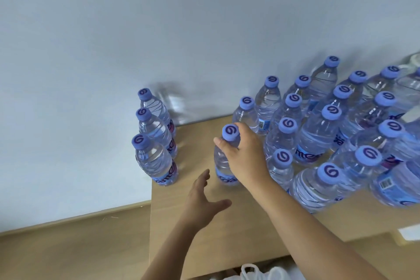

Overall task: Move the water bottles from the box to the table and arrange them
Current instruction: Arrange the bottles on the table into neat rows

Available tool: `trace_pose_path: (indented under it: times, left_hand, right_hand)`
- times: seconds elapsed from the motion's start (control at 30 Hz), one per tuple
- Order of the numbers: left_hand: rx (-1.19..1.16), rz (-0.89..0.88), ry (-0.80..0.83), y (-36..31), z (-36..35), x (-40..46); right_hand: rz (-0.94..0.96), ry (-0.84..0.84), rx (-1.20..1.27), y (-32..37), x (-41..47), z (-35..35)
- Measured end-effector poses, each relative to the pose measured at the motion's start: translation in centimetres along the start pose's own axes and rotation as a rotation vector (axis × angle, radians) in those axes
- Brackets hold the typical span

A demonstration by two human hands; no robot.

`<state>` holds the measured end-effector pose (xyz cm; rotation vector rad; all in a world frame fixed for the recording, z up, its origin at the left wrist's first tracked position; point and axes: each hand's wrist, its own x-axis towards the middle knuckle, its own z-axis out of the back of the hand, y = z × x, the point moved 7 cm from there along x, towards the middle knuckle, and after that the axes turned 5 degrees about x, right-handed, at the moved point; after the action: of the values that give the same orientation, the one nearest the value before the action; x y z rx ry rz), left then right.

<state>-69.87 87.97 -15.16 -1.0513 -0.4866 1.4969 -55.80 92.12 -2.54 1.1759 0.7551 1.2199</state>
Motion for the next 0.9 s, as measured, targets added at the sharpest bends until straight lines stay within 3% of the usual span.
trace_pose_path:
  times: [0.2, 0.37, 0.47, 0.63, 0.9]
  left_hand:
    - [-0.263, -0.054, -0.069, -0.2, 3.2, -2.1]
    - [-0.428, -0.015, 0.017, 0.6, 4.2, -4.5]
    - [-0.419, 0.014, 0.030, 1.7, 5.5, -5.1]
    - [-0.368, 0.073, 0.013, 4.7, 6.7, -5.9]
    - [-0.154, 0.167, -0.318, 9.3, 8.0, -6.2]
  right_hand:
    - [0.070, 0.181, 0.160, 4.4, -0.1, -2.1]
    - [-0.065, 0.731, -0.065, 3.9, -0.4, -5.8]
    - [-0.052, 0.739, -0.120, 3.1, -0.9, -6.8]
    - [-0.108, 0.764, 0.006, 2.3, -2.6, -9.7]
    - [-0.016, 0.761, -0.084, 0.9, -5.6, -12.9]
